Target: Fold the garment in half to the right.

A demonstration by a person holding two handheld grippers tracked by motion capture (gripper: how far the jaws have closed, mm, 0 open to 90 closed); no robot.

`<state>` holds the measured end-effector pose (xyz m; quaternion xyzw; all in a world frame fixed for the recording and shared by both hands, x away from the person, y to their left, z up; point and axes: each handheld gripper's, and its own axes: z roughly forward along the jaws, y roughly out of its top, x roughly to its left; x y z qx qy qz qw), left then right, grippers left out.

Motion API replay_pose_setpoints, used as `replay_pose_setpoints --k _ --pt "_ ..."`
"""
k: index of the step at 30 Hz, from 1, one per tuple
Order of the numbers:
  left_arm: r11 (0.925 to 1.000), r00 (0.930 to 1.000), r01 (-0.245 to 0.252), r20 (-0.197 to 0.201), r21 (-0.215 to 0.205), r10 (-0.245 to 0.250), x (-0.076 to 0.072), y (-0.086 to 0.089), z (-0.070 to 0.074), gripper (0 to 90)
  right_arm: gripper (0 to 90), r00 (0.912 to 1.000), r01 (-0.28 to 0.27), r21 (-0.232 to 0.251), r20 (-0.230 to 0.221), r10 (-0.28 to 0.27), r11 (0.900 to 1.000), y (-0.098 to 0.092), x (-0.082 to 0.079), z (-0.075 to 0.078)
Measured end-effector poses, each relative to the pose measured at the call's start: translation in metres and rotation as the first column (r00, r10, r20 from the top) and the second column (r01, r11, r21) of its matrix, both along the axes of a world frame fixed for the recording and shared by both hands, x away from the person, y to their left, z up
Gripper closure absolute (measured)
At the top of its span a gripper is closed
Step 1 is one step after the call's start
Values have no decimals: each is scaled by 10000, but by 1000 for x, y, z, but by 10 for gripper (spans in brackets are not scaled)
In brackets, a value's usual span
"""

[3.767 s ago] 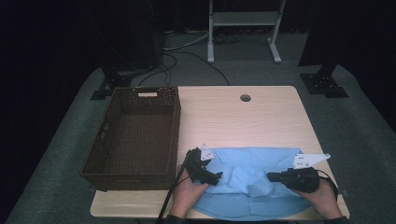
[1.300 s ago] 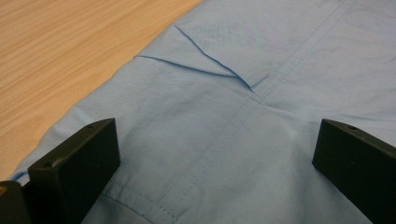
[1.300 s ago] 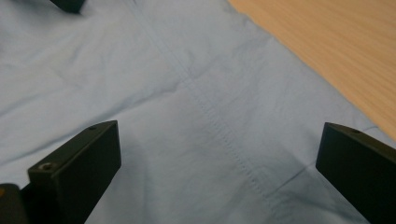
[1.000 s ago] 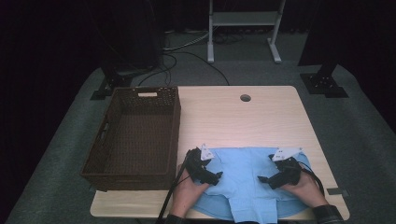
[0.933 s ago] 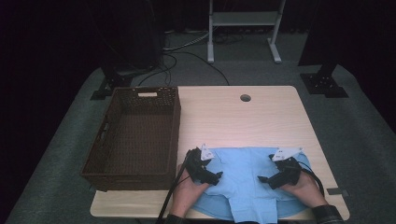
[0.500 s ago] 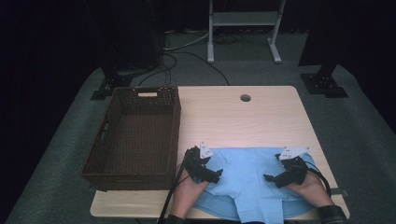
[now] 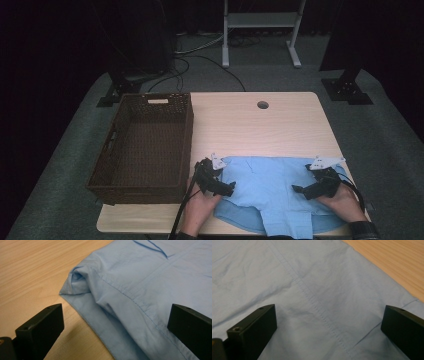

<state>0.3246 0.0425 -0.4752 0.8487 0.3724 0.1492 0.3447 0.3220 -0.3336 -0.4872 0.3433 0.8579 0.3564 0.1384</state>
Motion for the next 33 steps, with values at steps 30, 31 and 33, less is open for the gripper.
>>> replay_pose_setpoints --k 30,31,33 --pt "9934 9969 562 604 -995 -504 -22 6 -7 537 0 10000 54 -4 2 -54 10000 0 0 0" --pt "9923 9968 617 576 -1071 -558 -22 5 -7 590 0 10000 56 -9 3 -56 10000 0 0 0" --pt "9896 9964 750 475 -1228 -697 -22 6 -7 685 0 10000 69 -11 1 -69 10000 1 0 0"
